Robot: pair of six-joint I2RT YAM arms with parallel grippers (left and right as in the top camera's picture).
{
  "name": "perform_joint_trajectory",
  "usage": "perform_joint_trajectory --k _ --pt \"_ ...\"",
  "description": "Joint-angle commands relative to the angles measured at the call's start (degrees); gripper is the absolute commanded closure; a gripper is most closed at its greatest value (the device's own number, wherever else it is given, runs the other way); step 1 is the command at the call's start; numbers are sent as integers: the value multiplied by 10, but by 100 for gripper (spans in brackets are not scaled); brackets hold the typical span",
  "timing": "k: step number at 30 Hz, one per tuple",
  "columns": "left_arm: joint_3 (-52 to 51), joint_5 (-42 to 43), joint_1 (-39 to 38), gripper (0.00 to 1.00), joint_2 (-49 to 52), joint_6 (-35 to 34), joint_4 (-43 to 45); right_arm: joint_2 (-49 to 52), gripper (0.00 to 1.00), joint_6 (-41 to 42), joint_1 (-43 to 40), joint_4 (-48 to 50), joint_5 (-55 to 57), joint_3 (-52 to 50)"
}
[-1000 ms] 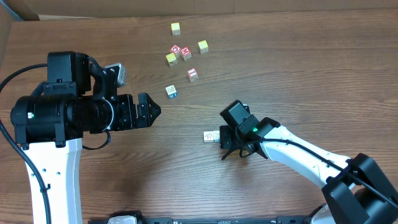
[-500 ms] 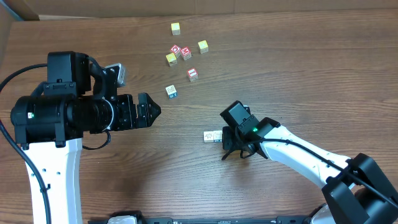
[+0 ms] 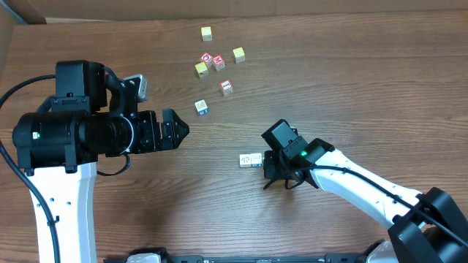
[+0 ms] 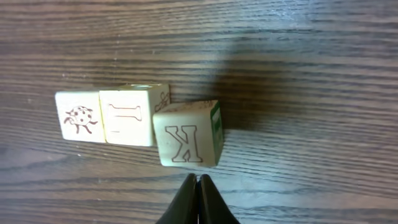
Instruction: Flip 5 blocks
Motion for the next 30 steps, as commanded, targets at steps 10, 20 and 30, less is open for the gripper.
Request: perform_joint_trajectory --k 10,20,30 --pt "12 0 2 0 3 0 1 -3 96 27 -1 39 -28 -29" --pt "12 0 2 0 3 0 1 23 96 31 -1 75 -39 -31" --pt "12 0 2 0 3 0 1 23 96 26 -1 85 -37 -31"
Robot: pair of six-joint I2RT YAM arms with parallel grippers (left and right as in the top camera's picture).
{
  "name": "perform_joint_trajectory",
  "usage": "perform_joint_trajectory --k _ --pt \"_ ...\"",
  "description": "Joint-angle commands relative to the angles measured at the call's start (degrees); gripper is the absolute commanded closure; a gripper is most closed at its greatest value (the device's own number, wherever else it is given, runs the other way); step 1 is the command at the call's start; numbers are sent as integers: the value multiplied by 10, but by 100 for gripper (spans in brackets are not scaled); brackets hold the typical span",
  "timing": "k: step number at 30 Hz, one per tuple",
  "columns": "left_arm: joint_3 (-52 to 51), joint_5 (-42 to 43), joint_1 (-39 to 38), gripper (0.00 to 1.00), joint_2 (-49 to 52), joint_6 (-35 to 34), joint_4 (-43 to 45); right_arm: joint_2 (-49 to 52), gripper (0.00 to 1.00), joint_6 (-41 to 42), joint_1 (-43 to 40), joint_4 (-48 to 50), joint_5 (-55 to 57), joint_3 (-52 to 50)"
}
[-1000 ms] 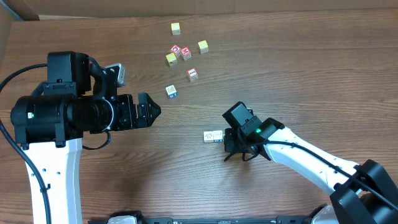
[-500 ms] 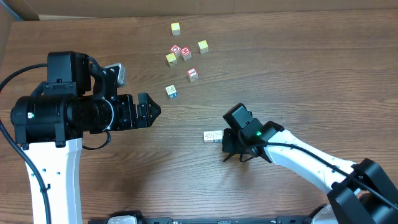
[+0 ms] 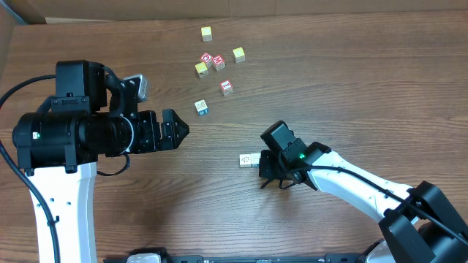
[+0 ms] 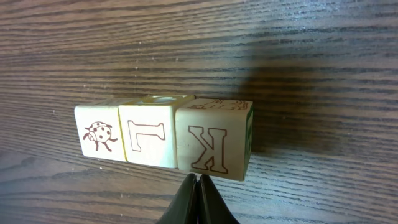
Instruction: Flip 5 blocks
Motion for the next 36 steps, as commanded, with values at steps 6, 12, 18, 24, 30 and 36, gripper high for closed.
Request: perform_joint_trajectory --k 6,12,18,24,30,36 --pt "12 0 3 0 3 0 1 -12 96 -11 -1 -24 -31 19" --pt "12 0 3 0 3 0 1 -36 96 -37 -7 -59 8 68" --pt "12 0 3 0 3 0 1 -35 92 -36 -29 -56 86 61" --pt "12 0 3 0 3 0 1 -12 92 -36 -54 -54 85 56" --pt "12 0 3 0 3 0 1 38 92 -36 -54 -40 57 56" --pt "12 0 3 0 3 0 1 67 89 -36 -54 -32 29 56"
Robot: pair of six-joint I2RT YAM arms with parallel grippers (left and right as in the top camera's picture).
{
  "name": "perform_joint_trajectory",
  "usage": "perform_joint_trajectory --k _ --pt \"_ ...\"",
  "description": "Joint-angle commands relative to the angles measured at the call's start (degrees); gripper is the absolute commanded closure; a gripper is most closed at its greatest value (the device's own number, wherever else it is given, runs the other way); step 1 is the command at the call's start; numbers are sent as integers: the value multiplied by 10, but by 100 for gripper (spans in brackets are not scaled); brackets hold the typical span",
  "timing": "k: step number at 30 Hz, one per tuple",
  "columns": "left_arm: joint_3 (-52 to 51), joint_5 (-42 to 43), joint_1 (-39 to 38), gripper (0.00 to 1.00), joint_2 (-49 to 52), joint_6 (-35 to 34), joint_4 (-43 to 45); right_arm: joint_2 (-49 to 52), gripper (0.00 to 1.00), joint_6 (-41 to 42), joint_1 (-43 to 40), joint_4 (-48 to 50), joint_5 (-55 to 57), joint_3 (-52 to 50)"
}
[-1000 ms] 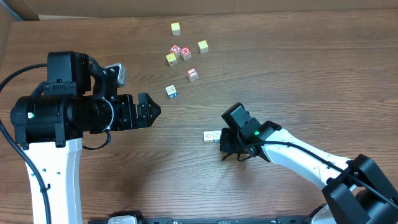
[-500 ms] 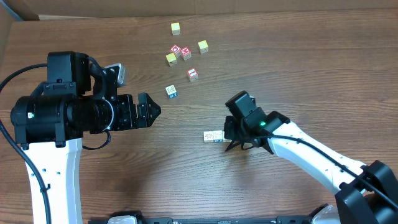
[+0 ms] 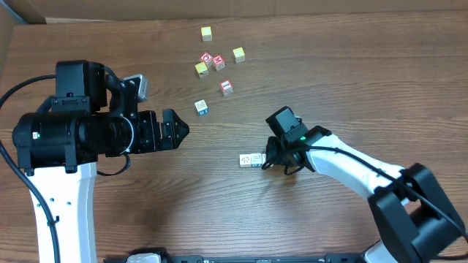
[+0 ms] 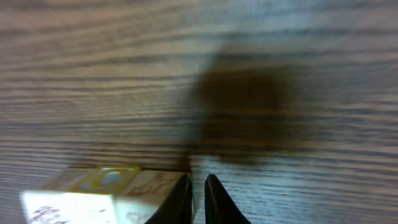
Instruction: Flip 5 blocks
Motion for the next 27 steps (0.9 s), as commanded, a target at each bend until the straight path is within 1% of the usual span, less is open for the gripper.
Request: perform_joint_trajectory --k 1,12,15,16,18,19,20,22,23,25,26,27 --pt "12 0 2 0 3 0 1 5 89 -3 -1 5 -15 -2" --pt "12 0 2 0 3 0 1 5 89 -5 -2 15 -14 -2" --pt "12 0 2 0 3 0 1 5 89 -24 -8 11 -9 3" --pt "12 0 2 0 3 0 1 5 87 -26 -12 5 -11 8" --pt "12 0 2 1 3 0 1 3 82 -35 -24 -21 -11 29" --pt "12 0 2 0 3 0 1 2 78 -47 -31 -34 -11 41" --pt "12 0 2 0 3 0 1 2 73 -58 -39 -45 -10 54" --pt "12 0 2 0 3 0 1 1 58 -94 -58 -59 -9 79" --pt "12 0 2 0 3 0 1 1 52 -113 -68 -63 -9 89" --pt "12 0 2 0 3 0 1 1 48 -151 -90 -65 -9 106" --pt "12 0 2 0 3 0 1 1 44 -160 -101 -65 -9 111" --pt "12 0 2 0 3 0 1 1 38 -168 -113 -65 -9 116"
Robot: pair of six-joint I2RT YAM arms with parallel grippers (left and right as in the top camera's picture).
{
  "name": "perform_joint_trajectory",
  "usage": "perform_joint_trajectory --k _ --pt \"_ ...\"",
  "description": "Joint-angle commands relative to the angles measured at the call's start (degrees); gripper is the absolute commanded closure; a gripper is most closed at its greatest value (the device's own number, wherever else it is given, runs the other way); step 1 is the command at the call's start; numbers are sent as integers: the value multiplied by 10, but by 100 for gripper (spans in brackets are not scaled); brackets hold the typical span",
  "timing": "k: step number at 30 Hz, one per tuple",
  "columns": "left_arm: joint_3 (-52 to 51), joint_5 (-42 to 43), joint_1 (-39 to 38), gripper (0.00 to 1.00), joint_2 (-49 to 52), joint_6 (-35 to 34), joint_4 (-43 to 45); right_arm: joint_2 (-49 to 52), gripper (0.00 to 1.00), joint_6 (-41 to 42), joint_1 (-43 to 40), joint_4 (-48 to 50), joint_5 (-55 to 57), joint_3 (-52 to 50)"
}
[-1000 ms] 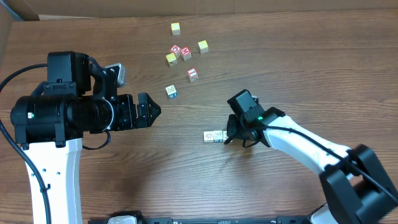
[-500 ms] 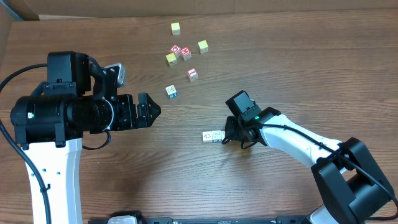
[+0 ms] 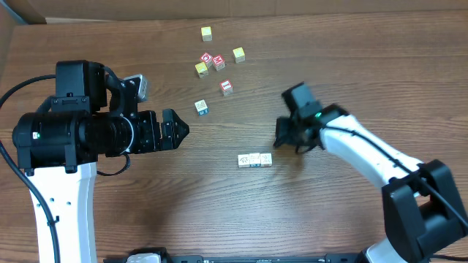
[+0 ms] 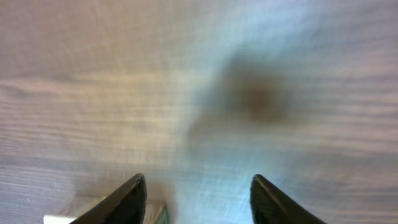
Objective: Flip 5 blocks
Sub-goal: 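Raise the right gripper and withdraw it to the right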
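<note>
Three pale blocks lie side by side in a row at the table's middle. My right gripper hangs open just right of and beyond that row, nothing between its fingers. The blurred right wrist view shows the gripper over bare wood, with one block corner with a green edge by the left finger. My left gripper hovers at centre left, far from the blocks, its jaws unclear from above.
Several small blocks are scattered at the back: yellow ones, red ones and a blue-edged one. The bulky left arm takes up the left side.
My right gripper was nearly shut at the row's right end. It now stands wide open, farther back and right of the row, which shows whole from overhead.
First the K block sat askew at the right end of the ladybug and L blocks, my right gripper shut beside it. Then the K block stood flush in line with them. Later the gripper was over the row's end, and now it is open and clear.
</note>
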Motion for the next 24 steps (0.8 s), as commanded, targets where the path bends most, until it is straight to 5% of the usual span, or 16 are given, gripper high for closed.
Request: perform_joint_trajectory --k 1,2,3,24 --pt "12 0 2 0 3 0 1 -4 22 -69 -41 0 4 26" --pt "12 0 2 0 3 0 1 -4 2 -77 -52 2 6 26" --pt "12 0 2 0 3 0 1 -4 0 -82 -64 2 14 26" --pt "12 0 2 0 3 0 1 -4 0 -81 -133 -7 27 26"
